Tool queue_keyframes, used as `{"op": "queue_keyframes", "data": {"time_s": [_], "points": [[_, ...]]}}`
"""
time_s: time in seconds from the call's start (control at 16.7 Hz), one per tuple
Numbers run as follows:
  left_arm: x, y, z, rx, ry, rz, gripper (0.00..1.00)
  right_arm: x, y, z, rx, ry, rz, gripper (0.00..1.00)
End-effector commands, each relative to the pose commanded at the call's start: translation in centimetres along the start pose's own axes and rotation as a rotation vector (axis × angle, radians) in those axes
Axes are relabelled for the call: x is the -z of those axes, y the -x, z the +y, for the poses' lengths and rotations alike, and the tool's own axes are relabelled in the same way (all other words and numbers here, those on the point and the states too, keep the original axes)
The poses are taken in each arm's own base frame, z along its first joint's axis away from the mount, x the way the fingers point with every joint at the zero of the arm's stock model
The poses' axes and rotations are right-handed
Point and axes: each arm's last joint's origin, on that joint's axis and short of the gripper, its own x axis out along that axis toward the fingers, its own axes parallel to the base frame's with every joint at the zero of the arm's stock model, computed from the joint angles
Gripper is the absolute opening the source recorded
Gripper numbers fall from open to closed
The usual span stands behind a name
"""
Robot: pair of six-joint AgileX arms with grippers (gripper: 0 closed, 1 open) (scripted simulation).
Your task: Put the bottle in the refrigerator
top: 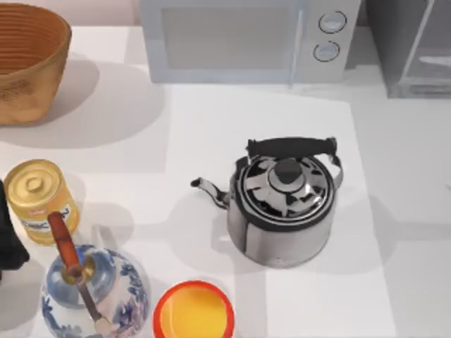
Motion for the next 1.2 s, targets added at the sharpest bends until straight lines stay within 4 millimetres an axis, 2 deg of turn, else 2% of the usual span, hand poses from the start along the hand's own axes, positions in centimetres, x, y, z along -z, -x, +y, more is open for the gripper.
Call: {"op": "queue_keyframes", "data": {"time_s": [0.24, 0.42, 0.72, 1.2], "points": [[0.0, 0.0, 0.0, 0.0, 0.0, 0.0, 1.0, -0.8, 2.2, -2.3, 0.01, -0.016, 0.022, 0.01], [0.0, 0.0, 0.0, 0.0, 0.0, 0.0, 1.0, -1.0, 3.9, -3.0, 0.009, -0.048, 0.026, 0.01], [0.0, 0.0, 0.0, 0.0, 0.0, 0.0, 1.0, -1.0, 5.6, -2.6, -0.005, -0.093, 0.009, 0.01], [0.0, 0.0, 0.0, 0.0, 0.0, 0.0, 1.0, -0.9, 5.8, -1.7, -0.029, -0.098, -0.014, 0.01]]}}
